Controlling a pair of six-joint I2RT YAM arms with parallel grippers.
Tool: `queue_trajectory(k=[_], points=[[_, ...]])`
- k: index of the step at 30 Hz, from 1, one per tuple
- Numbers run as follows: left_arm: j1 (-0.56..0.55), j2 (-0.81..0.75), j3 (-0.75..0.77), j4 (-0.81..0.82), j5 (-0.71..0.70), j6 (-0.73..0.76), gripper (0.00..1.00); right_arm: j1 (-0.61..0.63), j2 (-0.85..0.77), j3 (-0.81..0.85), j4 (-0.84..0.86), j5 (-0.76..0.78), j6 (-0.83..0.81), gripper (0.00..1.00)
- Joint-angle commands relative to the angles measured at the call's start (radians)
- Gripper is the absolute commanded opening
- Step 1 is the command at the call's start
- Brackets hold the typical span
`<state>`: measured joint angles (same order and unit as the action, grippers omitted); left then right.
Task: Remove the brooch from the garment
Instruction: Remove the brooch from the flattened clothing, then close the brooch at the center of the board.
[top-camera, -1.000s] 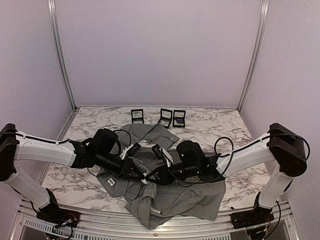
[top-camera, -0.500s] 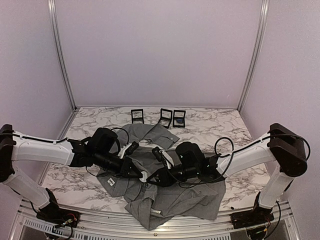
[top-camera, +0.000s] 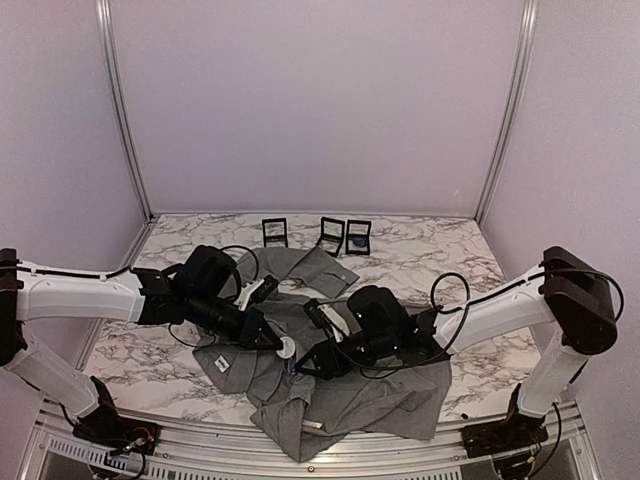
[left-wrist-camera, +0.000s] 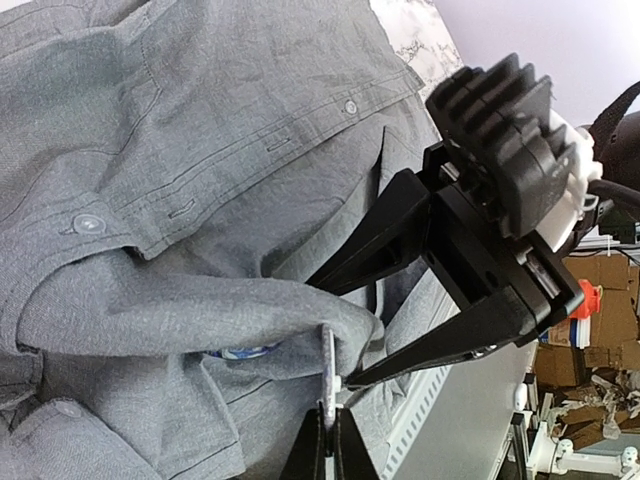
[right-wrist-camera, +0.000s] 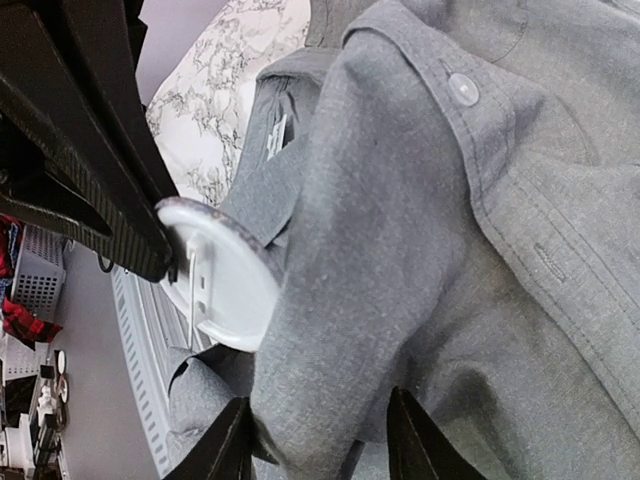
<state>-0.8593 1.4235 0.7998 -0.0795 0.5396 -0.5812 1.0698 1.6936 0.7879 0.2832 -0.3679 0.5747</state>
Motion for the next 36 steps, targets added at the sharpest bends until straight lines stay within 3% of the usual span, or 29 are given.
queue_trajectory(k=[1,9,16,29,36], points=[[0.005,-0.035,0.055,-0.113,-0.006,0.099,0.00,0.010,-0.076,0.053,-0.070,0.016,-0.045,0.50],[0.004,-0.051,0.110,-0.200,0.027,0.187,0.00,0.007,-0.164,0.077,-0.114,0.017,-0.079,0.63],[0.005,-0.072,0.136,-0.212,0.093,0.239,0.00,-0.028,-0.212,0.081,-0.084,-0.053,-0.094,0.66],[-0.017,-0.107,0.149,-0.112,0.173,0.241,0.00,-0.080,-0.218,0.080,0.067,-0.268,-0.073,0.59],[-0.040,-0.097,0.162,-0.065,0.185,0.229,0.00,-0.113,-0.220,0.040,0.181,-0.371,0.003,0.48]])
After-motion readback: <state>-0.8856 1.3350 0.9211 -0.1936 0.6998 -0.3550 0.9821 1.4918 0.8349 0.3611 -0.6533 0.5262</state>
